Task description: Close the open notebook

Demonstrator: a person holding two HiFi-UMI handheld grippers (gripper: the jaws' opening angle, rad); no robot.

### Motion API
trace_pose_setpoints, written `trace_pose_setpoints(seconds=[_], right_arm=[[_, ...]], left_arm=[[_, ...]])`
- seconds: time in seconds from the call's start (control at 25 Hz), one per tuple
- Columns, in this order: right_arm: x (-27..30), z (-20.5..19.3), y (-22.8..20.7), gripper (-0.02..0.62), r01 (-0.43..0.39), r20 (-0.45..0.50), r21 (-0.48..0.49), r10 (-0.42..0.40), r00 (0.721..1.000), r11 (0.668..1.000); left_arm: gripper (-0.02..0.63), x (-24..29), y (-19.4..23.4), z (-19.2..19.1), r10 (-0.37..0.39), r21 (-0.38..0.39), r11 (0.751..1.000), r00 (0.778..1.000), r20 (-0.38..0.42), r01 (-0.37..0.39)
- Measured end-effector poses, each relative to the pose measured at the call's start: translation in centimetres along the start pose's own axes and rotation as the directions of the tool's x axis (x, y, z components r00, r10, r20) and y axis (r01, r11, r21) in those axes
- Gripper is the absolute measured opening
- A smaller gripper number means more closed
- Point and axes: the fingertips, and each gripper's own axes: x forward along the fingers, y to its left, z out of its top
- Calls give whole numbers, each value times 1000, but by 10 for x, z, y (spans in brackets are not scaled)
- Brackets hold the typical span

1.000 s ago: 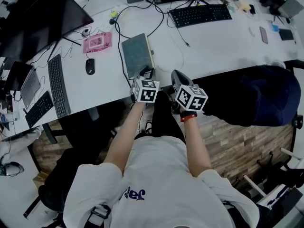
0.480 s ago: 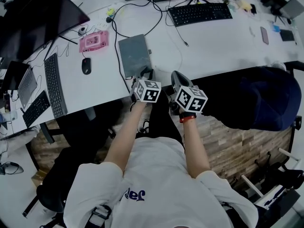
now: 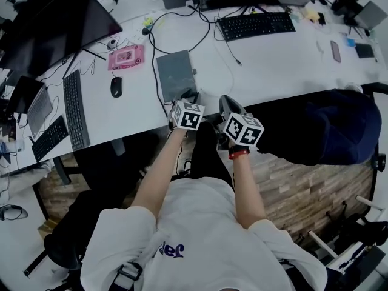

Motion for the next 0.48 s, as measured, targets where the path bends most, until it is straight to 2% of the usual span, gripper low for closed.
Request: trace_pose_setpoints(seconds=[0.32, 0.48], right_arm=[[-18, 20, 42, 15, -33, 39, -85, 36, 999, 996], [-28, 31, 71, 14, -57, 62, -137, 66, 996, 989]], left_arm=[[140, -74, 25, 31, 18, -107, 994, 990, 141, -3], [137, -127, 47, 47, 63, -142, 989, 973, 221, -32]])
